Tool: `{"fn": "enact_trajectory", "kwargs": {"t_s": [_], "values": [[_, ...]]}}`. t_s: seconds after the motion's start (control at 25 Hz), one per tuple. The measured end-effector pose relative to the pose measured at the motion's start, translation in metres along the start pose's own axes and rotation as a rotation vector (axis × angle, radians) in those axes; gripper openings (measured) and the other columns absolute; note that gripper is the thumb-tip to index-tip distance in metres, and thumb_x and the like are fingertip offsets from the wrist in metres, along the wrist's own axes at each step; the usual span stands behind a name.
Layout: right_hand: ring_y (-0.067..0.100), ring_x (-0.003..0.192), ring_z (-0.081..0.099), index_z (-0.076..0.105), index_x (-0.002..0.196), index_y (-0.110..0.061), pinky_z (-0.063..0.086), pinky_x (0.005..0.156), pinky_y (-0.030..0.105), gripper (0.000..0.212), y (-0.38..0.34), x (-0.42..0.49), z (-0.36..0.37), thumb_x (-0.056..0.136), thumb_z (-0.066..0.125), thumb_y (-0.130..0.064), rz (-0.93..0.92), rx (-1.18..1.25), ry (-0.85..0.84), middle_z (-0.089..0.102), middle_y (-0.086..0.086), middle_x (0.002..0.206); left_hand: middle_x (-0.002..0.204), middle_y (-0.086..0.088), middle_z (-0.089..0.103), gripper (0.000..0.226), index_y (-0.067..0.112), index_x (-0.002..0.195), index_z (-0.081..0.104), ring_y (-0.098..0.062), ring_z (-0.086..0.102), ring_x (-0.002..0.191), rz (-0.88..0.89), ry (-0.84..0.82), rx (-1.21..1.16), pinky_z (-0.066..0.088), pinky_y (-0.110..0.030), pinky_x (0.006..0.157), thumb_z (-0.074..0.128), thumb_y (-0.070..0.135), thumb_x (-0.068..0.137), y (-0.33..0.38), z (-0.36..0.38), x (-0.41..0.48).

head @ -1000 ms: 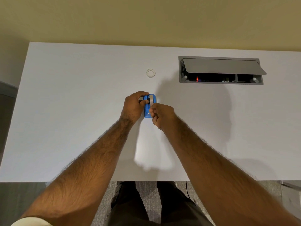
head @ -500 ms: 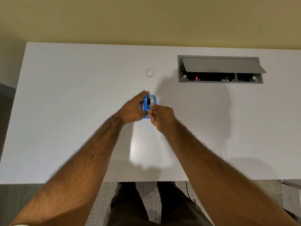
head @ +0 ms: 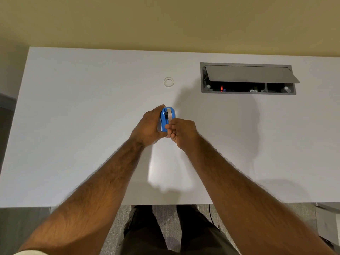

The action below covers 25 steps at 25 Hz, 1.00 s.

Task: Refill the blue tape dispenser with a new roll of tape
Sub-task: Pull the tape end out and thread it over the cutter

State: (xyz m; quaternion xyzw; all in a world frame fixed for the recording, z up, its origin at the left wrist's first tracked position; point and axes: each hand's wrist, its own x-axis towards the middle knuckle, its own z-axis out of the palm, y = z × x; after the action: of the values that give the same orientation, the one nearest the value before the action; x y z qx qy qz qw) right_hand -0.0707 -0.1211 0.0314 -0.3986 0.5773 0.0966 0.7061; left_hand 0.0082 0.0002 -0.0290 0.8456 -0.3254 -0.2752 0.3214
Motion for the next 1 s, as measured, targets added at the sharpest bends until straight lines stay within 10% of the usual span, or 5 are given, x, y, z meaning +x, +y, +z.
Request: {"fn": "enact_trajectory", "kwargs": {"t_s": [0.16,1.0], "values": [[0.012,0.047,0.056,0.068,0.097,0.0,0.049,0.049,0.02,0.015,0.001,0.0,0.0,0.088,0.063,-0.011,-0.015,0.025,0.037,0.069,0.009,0.072,0.103,0.005,0.066,0.07,0.022,0.122,0.052,-0.017,0.061,0.09,0.053,0.071,-0.007,0.056,-0.042,0.086,0.082,0.049,0.066,0.009,-0.002,0.001],[0.024,0.08,0.073,0.06,0.118,-0.001,0.059,0.071,0.029,0.027,0.035,-0.022,-0.011,0.093,0.059,-0.011,-0.067,0.191,-0.067,0.073,0.015,0.096,0.115,0.003,0.063,0.077,0.027,0.131,0.044,-0.01,0.048,0.1,-0.032,0.082,0.021,0.04,-0.029,0.086,0.075,0.051,0.065,0.01,0.003,-0.003]]}}
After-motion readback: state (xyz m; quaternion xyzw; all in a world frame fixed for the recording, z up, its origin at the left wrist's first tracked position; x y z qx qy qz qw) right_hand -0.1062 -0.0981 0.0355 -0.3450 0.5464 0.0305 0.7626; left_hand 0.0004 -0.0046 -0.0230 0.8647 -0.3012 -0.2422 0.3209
